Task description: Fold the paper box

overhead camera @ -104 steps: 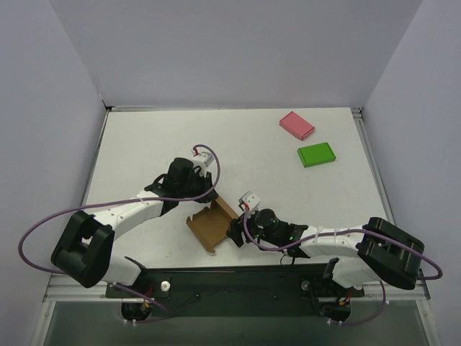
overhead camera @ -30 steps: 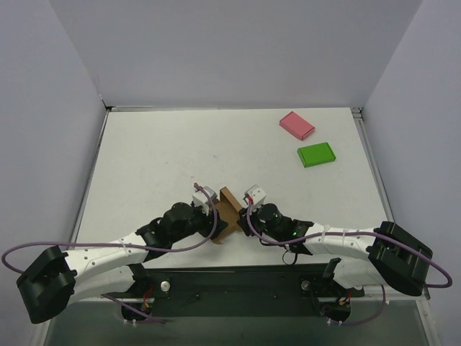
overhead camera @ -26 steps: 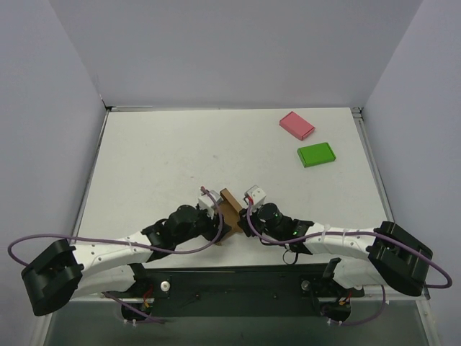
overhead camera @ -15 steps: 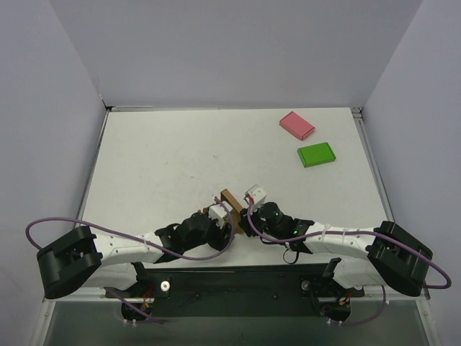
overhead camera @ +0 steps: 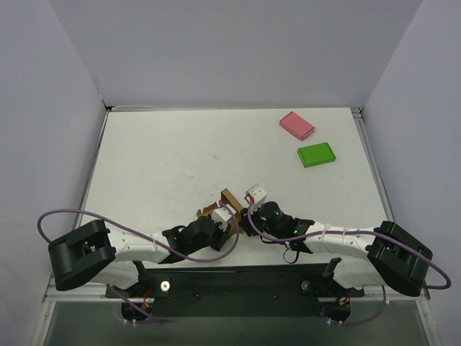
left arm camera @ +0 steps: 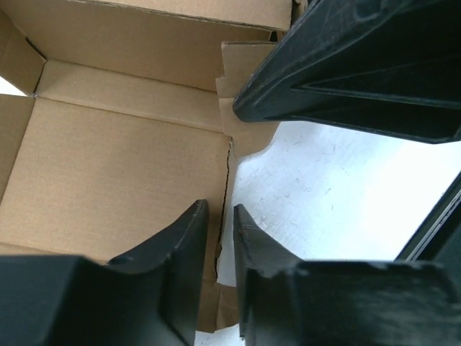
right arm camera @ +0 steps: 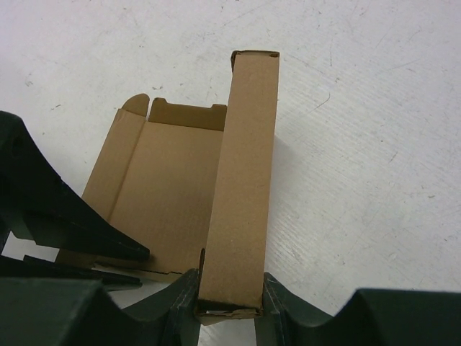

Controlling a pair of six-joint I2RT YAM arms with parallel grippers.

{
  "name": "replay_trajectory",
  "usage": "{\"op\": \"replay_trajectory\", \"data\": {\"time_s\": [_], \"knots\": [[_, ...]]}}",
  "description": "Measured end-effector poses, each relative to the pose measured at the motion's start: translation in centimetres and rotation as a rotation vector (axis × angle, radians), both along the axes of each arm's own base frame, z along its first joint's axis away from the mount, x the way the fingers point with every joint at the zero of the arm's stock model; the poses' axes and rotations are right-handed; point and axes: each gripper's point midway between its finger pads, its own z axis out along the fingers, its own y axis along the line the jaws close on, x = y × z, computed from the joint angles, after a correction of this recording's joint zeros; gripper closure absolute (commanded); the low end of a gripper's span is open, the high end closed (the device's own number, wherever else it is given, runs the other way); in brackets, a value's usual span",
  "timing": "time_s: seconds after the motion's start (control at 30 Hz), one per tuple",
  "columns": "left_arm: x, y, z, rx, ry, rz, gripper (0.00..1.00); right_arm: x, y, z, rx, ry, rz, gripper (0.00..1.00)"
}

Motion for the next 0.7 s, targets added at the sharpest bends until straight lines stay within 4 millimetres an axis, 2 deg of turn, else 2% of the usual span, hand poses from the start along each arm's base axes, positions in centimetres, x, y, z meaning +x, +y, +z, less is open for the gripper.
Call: {"op": "replay_trajectory", "data": {"time_s": [0.07, 0.1, 0.17, 0.7], "knots": [[-0.02, -0.1, -0.14, 0.0, 0.002, 0.001, 0.81, 0.02, -0.01, 0.0, 0.001, 0.001, -0.001, 0.78], [-0.02, -0.11, -0.22, -0.001, 0.002, 0.003, 0.9, 0.08, -0.06, 0.01, 0.001, 0.001, -0.004, 0.78], [-0.12, -0.12, -0.3, -0.009, -0.002, 0.003, 0.96, 0.19, -0.16, 0.0, 0.003, 0.004, -0.012, 0.78], [-0.94, -0.13, -0.34, -0.09, -0.047, 0.081, 1.0, 0.6, -0.72, -0.19, 0.034, 0.054, -0.071, 0.78]]}}
